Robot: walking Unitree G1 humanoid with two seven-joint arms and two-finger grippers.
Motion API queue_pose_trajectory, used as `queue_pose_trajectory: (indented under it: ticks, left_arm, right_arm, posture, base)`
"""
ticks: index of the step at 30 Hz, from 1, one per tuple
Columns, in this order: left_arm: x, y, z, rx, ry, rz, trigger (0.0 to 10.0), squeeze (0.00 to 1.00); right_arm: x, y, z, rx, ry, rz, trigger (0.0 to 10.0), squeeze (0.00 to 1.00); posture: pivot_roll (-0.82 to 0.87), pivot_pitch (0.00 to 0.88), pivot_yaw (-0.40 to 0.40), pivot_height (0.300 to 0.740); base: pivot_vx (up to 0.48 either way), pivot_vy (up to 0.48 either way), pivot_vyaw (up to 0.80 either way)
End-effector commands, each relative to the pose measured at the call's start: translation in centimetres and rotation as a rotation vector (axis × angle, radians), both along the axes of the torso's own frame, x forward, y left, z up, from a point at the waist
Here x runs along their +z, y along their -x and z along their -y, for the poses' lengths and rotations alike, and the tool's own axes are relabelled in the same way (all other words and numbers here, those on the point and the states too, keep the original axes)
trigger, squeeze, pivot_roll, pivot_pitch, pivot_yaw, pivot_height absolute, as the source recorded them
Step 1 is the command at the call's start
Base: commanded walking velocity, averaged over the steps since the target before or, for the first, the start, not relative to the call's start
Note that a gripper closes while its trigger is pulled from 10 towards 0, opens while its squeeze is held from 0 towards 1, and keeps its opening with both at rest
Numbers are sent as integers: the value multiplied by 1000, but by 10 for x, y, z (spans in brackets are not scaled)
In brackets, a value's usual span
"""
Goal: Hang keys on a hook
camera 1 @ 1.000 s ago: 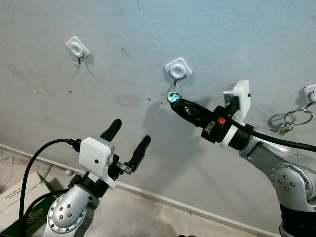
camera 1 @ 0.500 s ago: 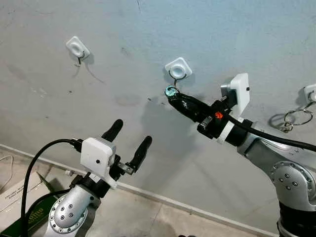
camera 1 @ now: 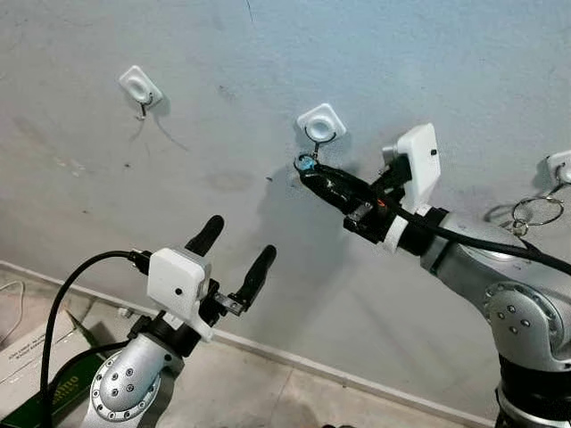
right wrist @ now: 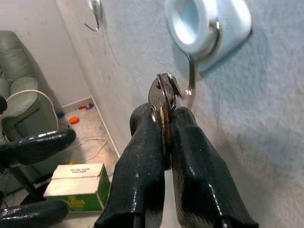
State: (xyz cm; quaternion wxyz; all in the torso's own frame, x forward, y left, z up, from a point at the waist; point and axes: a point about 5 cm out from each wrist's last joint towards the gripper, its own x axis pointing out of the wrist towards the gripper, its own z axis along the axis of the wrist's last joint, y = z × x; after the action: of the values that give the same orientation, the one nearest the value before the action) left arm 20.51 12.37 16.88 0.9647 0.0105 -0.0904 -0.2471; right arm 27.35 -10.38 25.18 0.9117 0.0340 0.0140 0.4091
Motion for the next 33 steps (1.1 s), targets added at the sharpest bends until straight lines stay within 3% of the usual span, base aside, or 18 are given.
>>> queue_pose_trajectory:
  ticks: [1,6,15,23,33]
  left_arm:
    - [-3,-1,-1,11,-9,-17,10000,0]
    - [-4,-1,-1,13,-11,-21,10000,0]
    - [-5,-1,-1,12,-11,-20,10000,0]
    - [-5,-1,-2,11,-13,-21,10000,0]
    - [-5,-2,-2,11,-15,-22,10000,0]
  right_arm:
    - [4,0,1,-8,-3,5,10000,0]
    - [4,-3,3,-26,-31,-29,10000,0]
    - [15,-2,8,-15,-82,28,10000,0]
    - [12,3,13,20,-75,23,10000,0]
    - [8,-4,19,-24,-69,5,10000,0]
  posture:
    - [25,111,6,740]
    - [25,111,6,740]
    - [25,112,7,740]
    - [23,113,8,740]
    - [23,112,9,740]
  base:
    - [0,0,0]
    - [0,0,0]
    - [0,0,0]
    - [0,0,0]
    - [0,0,0]
